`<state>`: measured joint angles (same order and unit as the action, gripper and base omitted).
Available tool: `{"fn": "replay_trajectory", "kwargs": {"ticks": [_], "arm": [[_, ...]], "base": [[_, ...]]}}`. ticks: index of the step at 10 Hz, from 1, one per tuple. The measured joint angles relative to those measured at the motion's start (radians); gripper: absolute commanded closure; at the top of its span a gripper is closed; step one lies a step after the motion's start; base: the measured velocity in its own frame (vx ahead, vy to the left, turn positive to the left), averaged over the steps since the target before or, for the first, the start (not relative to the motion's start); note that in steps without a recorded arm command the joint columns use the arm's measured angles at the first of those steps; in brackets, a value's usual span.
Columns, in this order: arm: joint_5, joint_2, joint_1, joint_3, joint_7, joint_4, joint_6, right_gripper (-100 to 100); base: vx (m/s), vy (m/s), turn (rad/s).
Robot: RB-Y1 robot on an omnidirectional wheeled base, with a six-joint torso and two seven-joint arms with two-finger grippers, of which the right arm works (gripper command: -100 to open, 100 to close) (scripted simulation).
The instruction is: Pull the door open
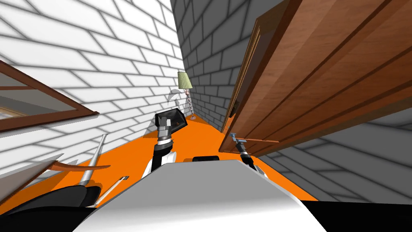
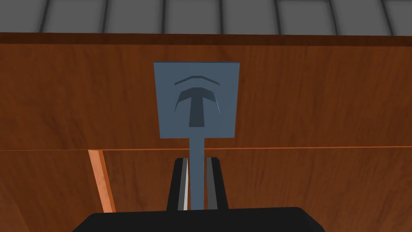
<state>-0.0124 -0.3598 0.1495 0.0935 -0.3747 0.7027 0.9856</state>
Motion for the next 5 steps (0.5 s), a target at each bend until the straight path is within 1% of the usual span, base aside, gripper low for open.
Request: {"fn": "replay_trajectory", "kwargs": {"ticks": [2,3,4,5], "arm": [[-0.010,-0.016,0.020,-0.013,-0.022,-0.011,0.038,100],[-0.016,-0.023,0.021,-0.020,-0.032,-0.026,0.059,100],[-0.021,-0.028,0.040,-0.026,-0.041,-0.008,0.065,100],[-0.023,-0.027,0.044,-0.028,-0.043,-0.006,0.065,100]], "base": [[-0.198,-0.063,0.112],[-0.205,-0.065,0.117],[-0.093,-0.023,0.025],[-0.120,-0.043,0.141]]}}
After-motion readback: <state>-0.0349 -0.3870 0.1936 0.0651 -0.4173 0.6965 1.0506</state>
